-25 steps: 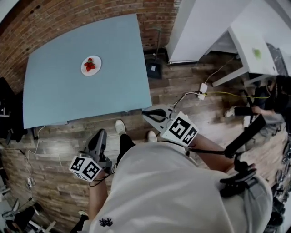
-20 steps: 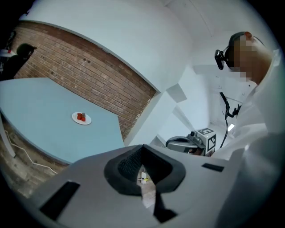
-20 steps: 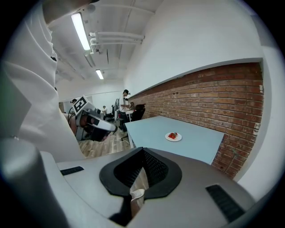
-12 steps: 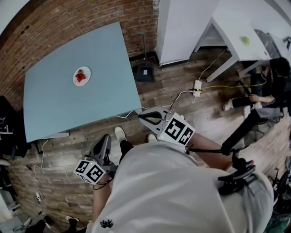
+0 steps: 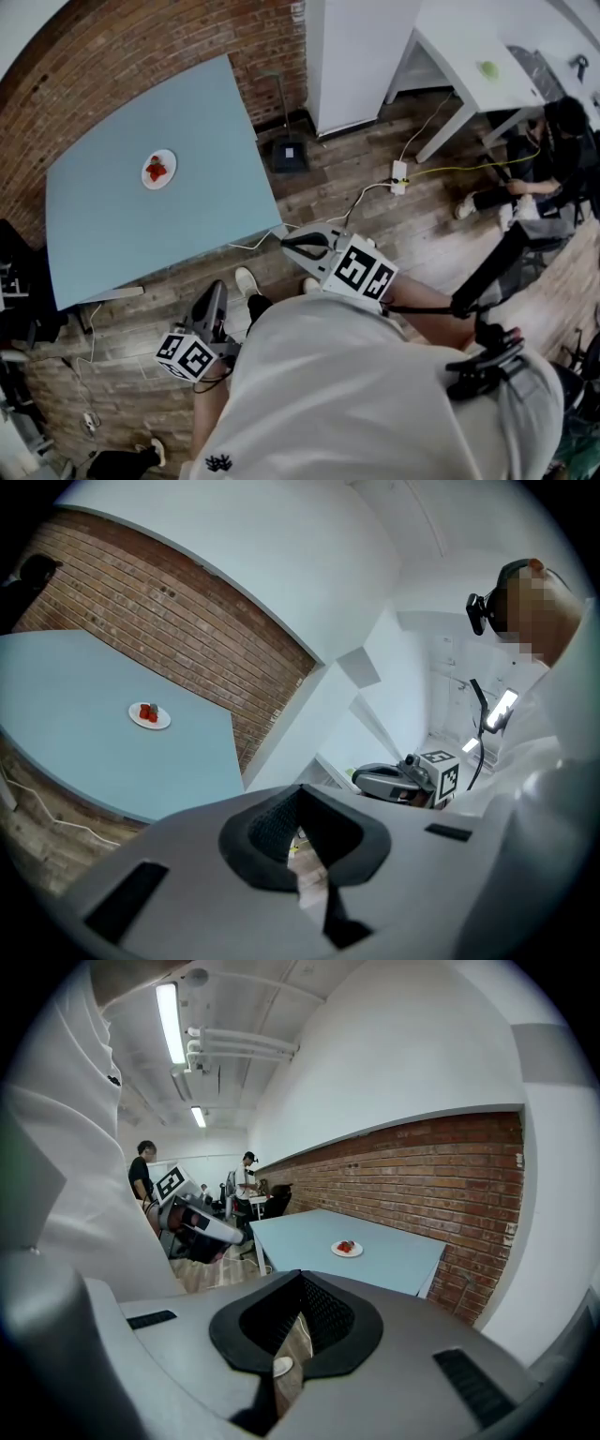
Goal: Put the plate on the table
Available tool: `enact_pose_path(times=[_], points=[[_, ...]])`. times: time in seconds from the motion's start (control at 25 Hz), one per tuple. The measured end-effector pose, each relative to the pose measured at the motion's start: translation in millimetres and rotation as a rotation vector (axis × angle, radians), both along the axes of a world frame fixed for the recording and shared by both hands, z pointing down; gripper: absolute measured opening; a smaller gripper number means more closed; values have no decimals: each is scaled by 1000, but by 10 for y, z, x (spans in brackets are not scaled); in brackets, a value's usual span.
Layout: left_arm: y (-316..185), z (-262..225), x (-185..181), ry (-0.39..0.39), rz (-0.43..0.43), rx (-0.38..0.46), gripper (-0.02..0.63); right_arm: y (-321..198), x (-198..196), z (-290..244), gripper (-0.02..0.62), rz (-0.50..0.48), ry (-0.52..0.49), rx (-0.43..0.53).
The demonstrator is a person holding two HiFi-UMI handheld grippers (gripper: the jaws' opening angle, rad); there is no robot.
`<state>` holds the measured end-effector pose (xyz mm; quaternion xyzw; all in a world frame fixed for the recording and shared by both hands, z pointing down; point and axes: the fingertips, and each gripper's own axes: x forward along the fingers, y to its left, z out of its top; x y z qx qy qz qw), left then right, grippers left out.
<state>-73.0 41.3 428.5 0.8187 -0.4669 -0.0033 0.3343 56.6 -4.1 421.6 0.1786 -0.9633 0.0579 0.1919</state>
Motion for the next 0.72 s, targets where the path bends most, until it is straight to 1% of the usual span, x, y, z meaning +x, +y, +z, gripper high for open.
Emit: enact_pose_path(times=[0.44,0.72], points=[[-4,86,-49,3,-1,-15,2,-1,-5,65,6,7,27,6],[-33,100,-132,-3,-6,-23,1,-26,-99,108,6,-17,56,25]])
